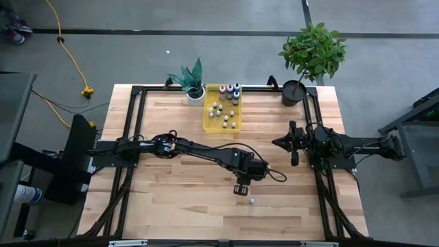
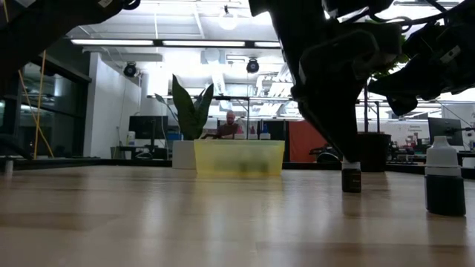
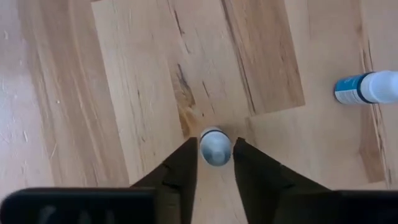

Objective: Pick & Place food coloring
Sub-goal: Put the small brown food coloring bottle into the yellow bin

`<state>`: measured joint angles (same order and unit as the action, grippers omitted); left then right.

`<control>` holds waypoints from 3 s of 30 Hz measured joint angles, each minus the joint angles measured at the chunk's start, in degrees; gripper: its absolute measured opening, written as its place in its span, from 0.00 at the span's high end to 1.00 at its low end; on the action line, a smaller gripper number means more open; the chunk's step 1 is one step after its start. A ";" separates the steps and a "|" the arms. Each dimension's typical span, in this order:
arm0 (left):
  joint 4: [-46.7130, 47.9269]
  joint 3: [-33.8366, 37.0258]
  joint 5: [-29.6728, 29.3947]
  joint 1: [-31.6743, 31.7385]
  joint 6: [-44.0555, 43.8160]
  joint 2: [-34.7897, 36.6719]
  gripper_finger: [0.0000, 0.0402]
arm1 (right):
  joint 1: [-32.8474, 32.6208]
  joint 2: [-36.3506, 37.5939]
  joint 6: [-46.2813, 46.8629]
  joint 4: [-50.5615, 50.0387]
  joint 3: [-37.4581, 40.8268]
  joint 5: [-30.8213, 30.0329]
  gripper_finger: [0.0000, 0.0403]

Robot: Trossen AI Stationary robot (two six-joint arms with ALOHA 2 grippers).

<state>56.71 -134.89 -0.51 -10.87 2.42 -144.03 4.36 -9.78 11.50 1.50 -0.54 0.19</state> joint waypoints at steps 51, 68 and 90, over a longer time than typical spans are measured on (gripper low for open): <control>24.07 -0.11 -15.06 3.80 -59.59 18.18 0.94 | 0.00 0.00 -0.01 0.00 0.00 0.00 1.00; 28.78 -0.11 -17.37 17.88 -45.66 18.51 0.94 | 0.00 0.00 0.00 0.02 0.00 0.00 1.00; 5.34 13.11 -8.04 31.99 -16.20 18.29 0.94 | -0.01 -0.02 0.00 0.02 0.01 0.00 1.00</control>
<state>62.04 -121.78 -8.54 21.12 -13.79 -125.73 4.35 -9.80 11.51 1.52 -0.52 0.19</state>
